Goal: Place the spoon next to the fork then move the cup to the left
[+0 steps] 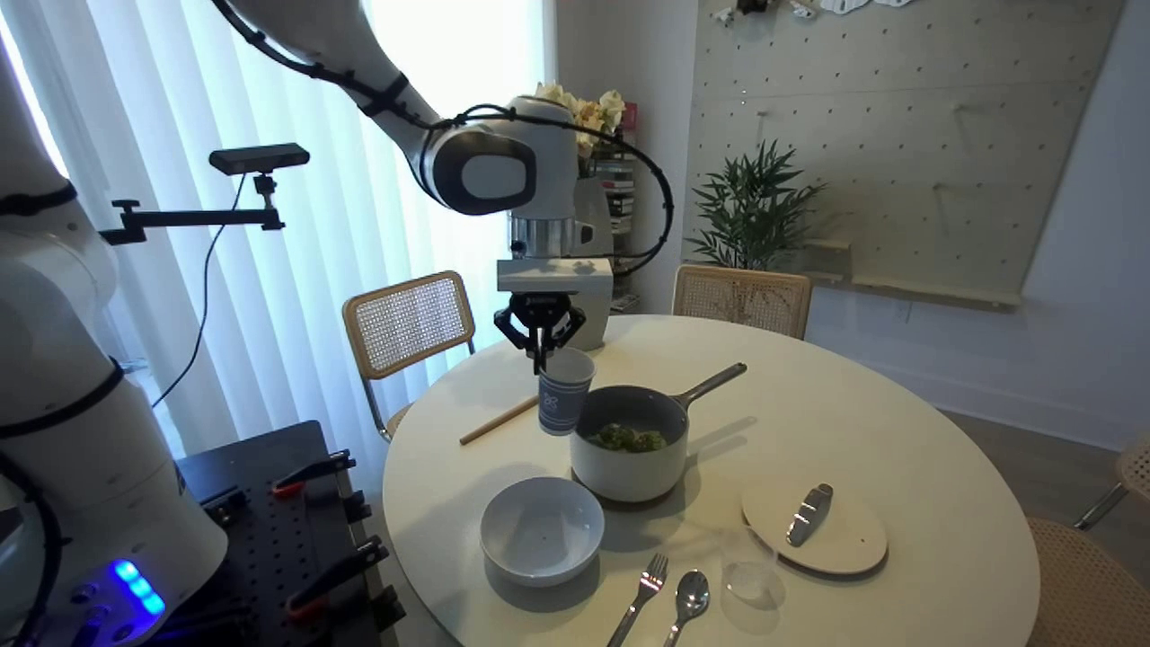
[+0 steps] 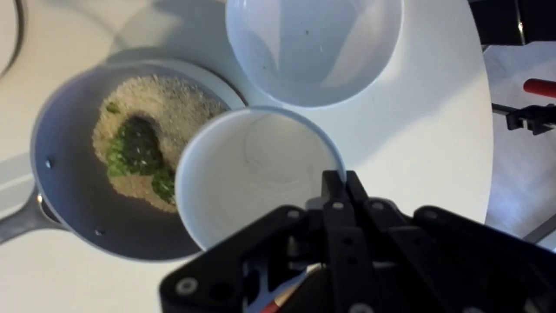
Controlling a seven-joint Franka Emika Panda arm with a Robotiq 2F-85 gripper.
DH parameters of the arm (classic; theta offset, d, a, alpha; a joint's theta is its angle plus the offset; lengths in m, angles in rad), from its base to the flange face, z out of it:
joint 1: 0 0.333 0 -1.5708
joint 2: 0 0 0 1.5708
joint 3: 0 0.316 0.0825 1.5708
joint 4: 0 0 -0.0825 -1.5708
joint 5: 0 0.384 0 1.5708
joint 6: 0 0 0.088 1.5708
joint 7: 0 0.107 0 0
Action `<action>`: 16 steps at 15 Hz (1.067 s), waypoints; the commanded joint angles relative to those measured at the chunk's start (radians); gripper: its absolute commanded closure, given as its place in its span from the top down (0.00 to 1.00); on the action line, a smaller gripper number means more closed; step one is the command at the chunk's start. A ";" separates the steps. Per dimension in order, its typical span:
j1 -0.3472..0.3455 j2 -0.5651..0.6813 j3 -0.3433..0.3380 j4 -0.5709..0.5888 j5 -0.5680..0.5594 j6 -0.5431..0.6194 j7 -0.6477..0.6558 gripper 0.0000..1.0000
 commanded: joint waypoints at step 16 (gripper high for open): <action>0.138 -0.154 0.091 -0.288 0.036 0.196 -0.194 0.01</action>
